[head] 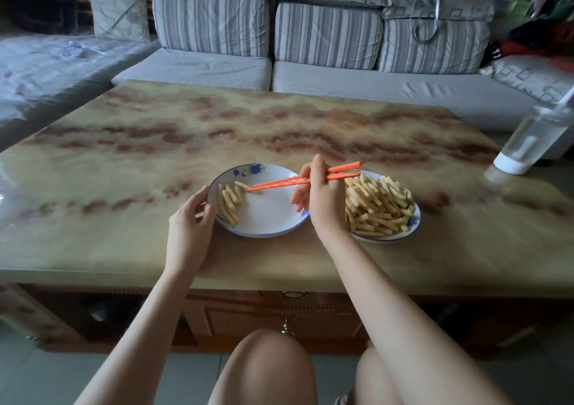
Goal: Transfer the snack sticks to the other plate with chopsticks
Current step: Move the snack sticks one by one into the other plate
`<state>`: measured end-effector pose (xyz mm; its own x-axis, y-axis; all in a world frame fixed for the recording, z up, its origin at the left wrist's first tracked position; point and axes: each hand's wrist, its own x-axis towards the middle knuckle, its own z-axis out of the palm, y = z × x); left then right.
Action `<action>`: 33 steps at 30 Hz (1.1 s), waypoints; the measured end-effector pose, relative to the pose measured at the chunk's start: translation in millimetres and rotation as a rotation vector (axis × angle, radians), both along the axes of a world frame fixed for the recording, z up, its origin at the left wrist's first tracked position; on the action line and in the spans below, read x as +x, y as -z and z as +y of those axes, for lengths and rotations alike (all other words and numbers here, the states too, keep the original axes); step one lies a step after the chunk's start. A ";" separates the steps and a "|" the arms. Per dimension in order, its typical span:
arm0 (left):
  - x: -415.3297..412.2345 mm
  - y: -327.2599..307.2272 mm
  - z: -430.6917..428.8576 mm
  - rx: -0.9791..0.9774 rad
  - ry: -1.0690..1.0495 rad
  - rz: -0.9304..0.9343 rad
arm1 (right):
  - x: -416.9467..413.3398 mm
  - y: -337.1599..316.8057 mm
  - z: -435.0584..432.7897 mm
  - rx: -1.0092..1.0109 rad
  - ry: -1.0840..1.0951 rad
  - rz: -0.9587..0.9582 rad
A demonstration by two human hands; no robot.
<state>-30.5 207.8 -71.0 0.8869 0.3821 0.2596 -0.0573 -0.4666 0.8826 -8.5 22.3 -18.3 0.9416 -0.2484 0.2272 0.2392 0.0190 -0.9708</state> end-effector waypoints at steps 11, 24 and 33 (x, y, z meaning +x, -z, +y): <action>-2.4 -0.9 -0.9 -0.011 0.006 0.027 | -48.3 -21.3 -65.9 0.105 0.201 -0.121; -2.7 0.2 -0.2 0.016 0.019 0.031 | -112.3 -14.5 -148.9 -0.011 0.426 -0.133; -4.7 -1.5 -2.3 0.007 0.007 0.033 | -118.5 -14.3 -152.5 -0.022 0.380 -0.088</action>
<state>-35.3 205.6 -69.4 0.8978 0.3738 0.2330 -0.0318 -0.4726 0.8807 -127.0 -130.2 -4.1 0.7604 -0.5696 0.3121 0.3074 -0.1077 -0.9455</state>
